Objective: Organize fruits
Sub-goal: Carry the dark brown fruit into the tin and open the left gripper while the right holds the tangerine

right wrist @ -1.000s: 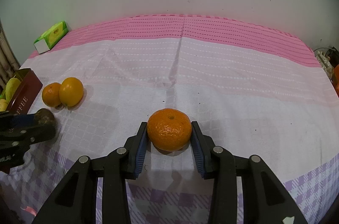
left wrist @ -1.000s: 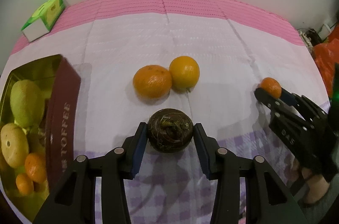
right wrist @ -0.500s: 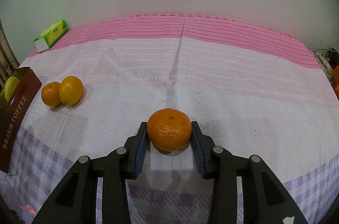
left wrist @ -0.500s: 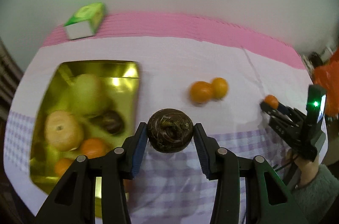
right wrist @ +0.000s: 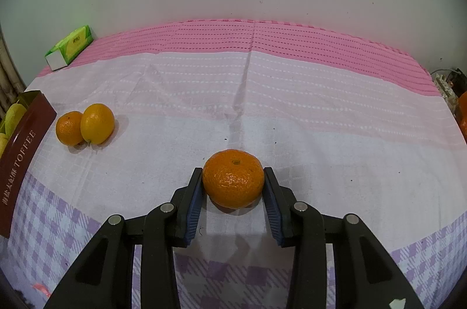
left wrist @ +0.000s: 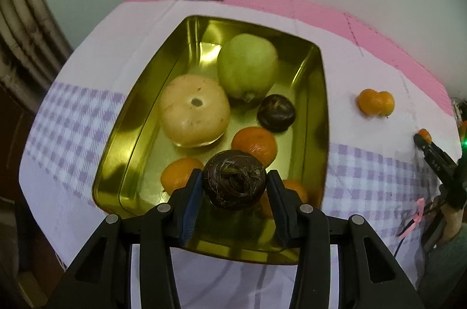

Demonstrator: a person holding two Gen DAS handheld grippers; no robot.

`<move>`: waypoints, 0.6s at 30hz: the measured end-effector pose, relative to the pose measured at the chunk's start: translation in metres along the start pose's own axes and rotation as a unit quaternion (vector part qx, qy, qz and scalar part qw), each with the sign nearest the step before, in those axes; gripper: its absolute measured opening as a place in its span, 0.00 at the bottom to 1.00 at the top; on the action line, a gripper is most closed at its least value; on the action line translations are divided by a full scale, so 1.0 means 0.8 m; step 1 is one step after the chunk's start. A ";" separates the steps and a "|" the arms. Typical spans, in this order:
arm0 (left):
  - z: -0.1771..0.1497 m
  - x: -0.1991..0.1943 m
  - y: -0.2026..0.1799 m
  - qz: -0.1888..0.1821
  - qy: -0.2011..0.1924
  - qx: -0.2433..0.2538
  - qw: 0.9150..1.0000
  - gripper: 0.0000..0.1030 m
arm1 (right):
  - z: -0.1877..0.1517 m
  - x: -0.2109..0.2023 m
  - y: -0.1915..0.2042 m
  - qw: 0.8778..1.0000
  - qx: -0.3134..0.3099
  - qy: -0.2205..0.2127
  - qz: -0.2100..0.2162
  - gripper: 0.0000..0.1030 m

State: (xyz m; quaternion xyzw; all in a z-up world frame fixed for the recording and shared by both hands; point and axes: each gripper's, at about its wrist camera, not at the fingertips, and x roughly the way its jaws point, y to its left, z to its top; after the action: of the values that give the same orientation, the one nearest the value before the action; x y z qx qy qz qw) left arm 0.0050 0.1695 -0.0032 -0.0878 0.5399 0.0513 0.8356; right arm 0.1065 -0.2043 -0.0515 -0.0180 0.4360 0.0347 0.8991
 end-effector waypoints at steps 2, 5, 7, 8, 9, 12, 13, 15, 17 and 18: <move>-0.003 0.006 0.000 0.001 0.006 0.002 1.000 0.44 | 0.000 0.000 0.000 1.000 -0.001 0.000 0.000 0.36; -0.005 0.010 -0.003 -0.001 0.007 0.009 1.000 0.44 | 0.000 0.001 -0.001 1.000 -0.001 0.000 -0.001 0.36; -0.005 0.015 -0.006 -0.001 0.012 0.014 1.000 0.44 | 0.000 0.000 0.000 1.000 0.000 0.000 -0.001 0.36; -0.004 0.016 -0.006 -0.003 0.014 0.013 1.000 0.44 | 0.000 0.000 0.000 1.000 0.000 0.000 -0.001 0.36; -0.004 0.016 -0.006 -0.001 0.013 0.012 1.000 0.44 | 0.000 0.000 0.000 1.000 0.000 0.000 0.000 0.36; -0.004 0.020 -0.003 0.008 0.016 0.009 1.000 0.44 | 0.000 0.000 0.000 1.000 0.000 0.000 -0.001 0.36; -0.004 0.021 0.000 0.011 0.017 0.008 1.000 0.44 | 0.000 0.000 0.000 1.000 0.000 0.000 -0.001 0.36; -0.005 0.025 0.003 0.017 0.018 0.008 1.000 0.44 | 0.000 0.000 0.000 1.000 0.000 0.000 0.000 0.37; -0.005 0.028 0.007 0.018 0.020 0.005 1.000 0.44 | 0.000 0.000 0.001 1.000 0.000 0.000 -0.001 0.37; -0.004 0.030 0.008 0.010 0.019 0.003 1.000 0.44 | 0.000 0.000 0.001 1.000 0.000 0.000 -0.001 0.37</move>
State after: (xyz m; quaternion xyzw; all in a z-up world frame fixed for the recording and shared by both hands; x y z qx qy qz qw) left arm 0.0107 0.1746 -0.0271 -0.0810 0.5570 0.0569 0.8246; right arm 0.1063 -0.2039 -0.0516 -0.0185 0.4355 0.0337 0.8994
